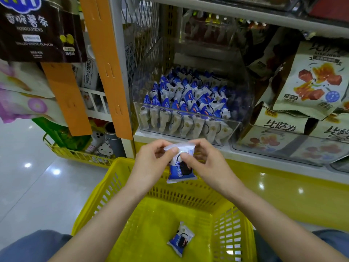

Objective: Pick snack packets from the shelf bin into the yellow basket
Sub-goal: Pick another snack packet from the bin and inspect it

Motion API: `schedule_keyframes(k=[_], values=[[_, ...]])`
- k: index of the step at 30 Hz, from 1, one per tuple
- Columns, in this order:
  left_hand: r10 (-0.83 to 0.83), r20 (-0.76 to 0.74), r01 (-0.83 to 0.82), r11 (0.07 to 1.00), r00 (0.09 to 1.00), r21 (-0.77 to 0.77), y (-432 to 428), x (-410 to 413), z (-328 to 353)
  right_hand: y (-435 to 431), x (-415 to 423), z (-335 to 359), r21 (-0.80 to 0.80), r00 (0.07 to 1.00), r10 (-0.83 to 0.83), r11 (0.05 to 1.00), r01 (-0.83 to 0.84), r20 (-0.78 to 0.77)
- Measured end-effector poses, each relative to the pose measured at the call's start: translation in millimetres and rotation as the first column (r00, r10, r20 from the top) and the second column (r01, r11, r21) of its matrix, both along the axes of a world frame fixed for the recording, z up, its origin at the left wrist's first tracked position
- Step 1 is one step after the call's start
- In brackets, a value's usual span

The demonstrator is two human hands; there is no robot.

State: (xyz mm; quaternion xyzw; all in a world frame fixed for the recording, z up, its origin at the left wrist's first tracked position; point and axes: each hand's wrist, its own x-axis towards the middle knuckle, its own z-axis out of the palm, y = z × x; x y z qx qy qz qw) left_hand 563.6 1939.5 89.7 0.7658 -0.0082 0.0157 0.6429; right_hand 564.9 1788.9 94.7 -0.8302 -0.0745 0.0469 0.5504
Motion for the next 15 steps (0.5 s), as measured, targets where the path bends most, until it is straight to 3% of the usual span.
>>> schedule_keyframes(k=[5, 9, 11, 15], values=[[-0.042, 0.042, 0.038, 0.995, 0.998, 0.093, -1, -2, -5, -5, 1, 8, -0.043, 0.987, -0.015, 0.999, 0.022, 0.158], [-0.066, 0.030, 0.064, 0.995, 0.997, 0.072, -1, -1, -4, -6, -6, 12, -0.384, 0.880, 0.141, 0.922, 0.051, 0.454], [-0.068, 0.026, 0.067, 0.996, 0.997, 0.061, -3, -1, -2, -8, -7, 14, -0.461, 0.823, 0.191, 0.882, 0.095, 0.535], [-0.034, -0.007, 0.034, 0.999, 0.999, -0.031, -7, -2, 1, -9, -3, 15, -0.258, 0.881, -0.017, 0.954, 0.156, 0.472]])
